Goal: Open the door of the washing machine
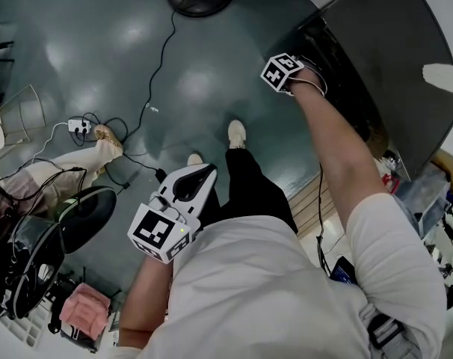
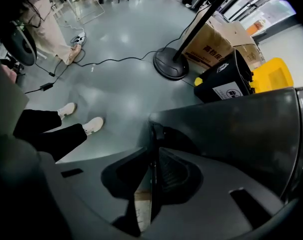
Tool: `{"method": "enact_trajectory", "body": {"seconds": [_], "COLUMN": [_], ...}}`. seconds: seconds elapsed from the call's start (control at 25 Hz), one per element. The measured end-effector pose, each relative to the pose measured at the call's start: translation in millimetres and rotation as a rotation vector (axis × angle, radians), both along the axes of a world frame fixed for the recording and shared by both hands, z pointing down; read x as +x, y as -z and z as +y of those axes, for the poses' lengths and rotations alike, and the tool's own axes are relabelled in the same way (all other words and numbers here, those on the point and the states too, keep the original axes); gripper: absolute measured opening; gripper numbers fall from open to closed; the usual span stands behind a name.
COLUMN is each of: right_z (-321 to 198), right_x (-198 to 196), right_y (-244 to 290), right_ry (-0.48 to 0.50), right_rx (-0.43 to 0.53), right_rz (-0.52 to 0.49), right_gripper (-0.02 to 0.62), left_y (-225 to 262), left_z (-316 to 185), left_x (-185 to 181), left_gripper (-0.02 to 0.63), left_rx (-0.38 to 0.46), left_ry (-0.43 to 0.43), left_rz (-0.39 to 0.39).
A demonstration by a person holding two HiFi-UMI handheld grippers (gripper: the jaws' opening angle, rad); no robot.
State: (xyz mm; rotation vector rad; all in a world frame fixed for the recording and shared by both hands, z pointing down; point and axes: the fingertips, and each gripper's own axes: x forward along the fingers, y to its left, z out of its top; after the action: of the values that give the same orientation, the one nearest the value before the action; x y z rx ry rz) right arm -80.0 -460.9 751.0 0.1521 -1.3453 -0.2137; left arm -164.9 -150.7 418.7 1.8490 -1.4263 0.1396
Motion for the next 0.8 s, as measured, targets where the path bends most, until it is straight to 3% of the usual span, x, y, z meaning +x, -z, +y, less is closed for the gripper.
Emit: {"method": "enact_trajectory", "body": {"seconds": [0.4, 0.8], "right_z": [41.0, 80.5], "right_x": [-6.0, -9.4], "right_y": [-6.3, -10.1], "right_ry": [0.046, 0.155], "right_rx": [-0.055, -0.072], "right_rz": [-0.022, -0.03], "right_gripper": [0.069, 0.067], "left_y": [0.2, -1.9], "left_z": [8.9, 33.2], "left_x": [-1.3, -3.8], "left_gripper": [0.018, 0.018], "left_rx": [0.014, 0.025], "left_ry": [-0.029, -0.08], "left_rz": [0.002, 0.005]}}
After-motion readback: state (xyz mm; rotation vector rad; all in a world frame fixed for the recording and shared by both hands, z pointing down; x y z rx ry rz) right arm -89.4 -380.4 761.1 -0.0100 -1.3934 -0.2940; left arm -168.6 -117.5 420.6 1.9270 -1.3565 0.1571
